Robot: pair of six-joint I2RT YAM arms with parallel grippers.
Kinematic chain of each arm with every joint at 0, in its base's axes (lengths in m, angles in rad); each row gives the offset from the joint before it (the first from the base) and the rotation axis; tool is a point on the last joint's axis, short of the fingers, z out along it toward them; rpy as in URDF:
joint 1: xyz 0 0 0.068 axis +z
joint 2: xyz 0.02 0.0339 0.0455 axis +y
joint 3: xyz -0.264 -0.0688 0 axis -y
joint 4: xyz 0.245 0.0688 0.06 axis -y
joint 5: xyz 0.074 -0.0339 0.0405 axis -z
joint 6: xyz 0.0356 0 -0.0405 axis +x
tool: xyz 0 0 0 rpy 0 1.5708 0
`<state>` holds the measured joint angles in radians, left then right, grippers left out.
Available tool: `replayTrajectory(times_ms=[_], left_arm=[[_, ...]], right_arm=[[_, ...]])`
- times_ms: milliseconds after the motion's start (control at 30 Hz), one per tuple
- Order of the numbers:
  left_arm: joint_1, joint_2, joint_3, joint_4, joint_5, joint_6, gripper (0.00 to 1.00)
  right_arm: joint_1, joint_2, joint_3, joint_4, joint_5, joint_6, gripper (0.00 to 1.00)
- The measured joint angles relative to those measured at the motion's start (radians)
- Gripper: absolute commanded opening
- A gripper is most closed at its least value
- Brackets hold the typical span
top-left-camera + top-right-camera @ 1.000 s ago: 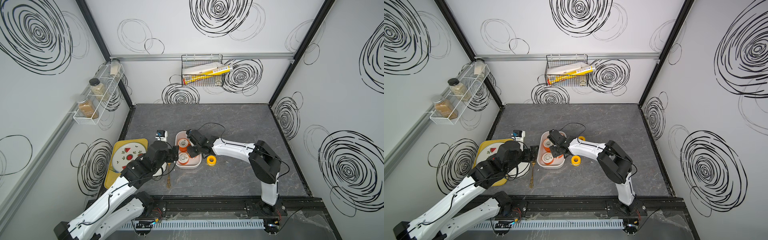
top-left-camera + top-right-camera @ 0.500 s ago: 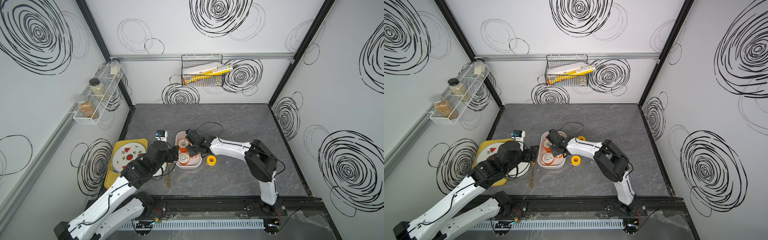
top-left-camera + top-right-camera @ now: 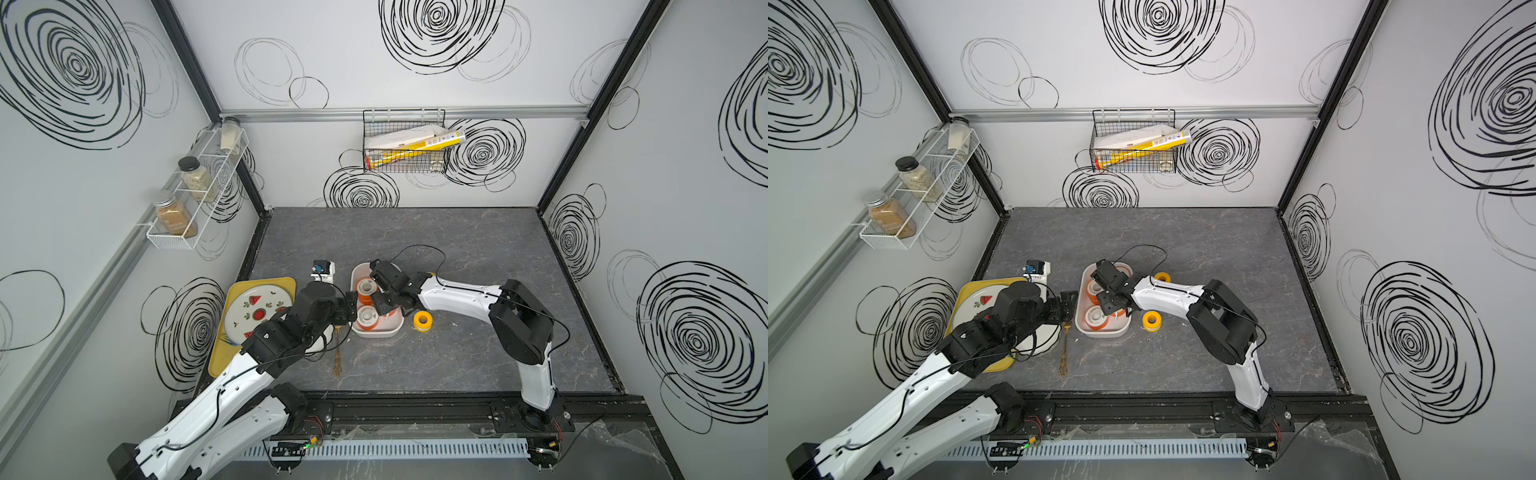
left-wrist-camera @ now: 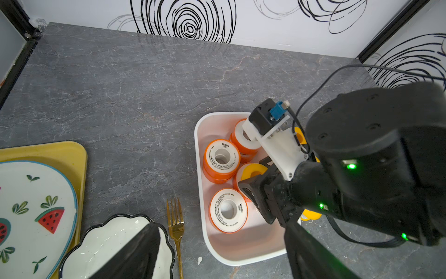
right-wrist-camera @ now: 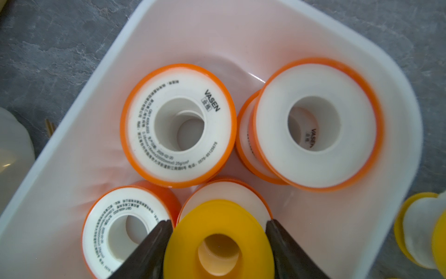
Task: Put the sealing tape into the storage box
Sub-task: Place the sealing tape in the storage box.
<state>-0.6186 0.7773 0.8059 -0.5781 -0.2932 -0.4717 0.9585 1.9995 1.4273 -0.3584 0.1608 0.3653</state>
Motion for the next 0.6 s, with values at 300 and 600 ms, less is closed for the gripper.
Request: replayTrajectory(times_ms=[300, 600], left_arm=[[0.000, 0.002, 0.000, 0.000, 0.000, 0.000, 0.88], [0.000, 0.006, 0.000, 0.000, 0.000, 0.000, 0.88]], right_arm=[[0.000, -0.003, 0.000, -0.003, 0.025, 0.000, 0.67], [0.000, -0.018, 0.000, -0.018, 0.048, -0.001, 0.73]])
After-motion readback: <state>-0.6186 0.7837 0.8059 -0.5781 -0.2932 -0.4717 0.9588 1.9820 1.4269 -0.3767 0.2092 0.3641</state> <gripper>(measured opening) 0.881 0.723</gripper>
